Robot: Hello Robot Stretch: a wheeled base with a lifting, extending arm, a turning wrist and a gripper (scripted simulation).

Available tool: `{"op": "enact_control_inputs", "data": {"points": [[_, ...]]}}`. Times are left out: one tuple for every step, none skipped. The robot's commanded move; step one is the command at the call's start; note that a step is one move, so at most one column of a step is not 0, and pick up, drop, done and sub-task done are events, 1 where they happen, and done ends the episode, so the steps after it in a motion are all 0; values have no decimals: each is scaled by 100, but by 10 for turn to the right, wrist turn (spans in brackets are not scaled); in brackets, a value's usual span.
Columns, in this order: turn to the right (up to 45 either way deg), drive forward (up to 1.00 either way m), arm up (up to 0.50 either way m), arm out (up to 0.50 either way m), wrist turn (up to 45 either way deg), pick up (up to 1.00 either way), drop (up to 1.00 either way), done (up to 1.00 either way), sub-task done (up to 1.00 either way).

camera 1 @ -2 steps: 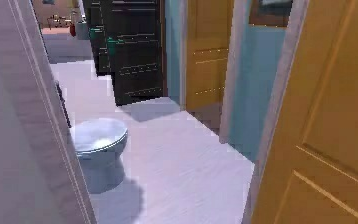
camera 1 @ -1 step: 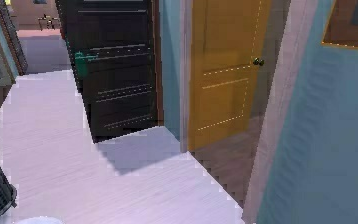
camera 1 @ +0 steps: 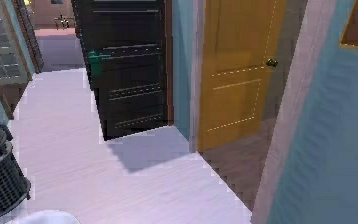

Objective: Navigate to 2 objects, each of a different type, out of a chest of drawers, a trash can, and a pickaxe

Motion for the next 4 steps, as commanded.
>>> {"op": "enact_control_inputs", "data": {"points": [[0,70,0,0,0,0,0,0,0],[-270,0,0,0,0,0,0,0,0],[0,60,0,0,0,0,0,0,0],[-450,0,0,0,0,0,0,0,0]]}}
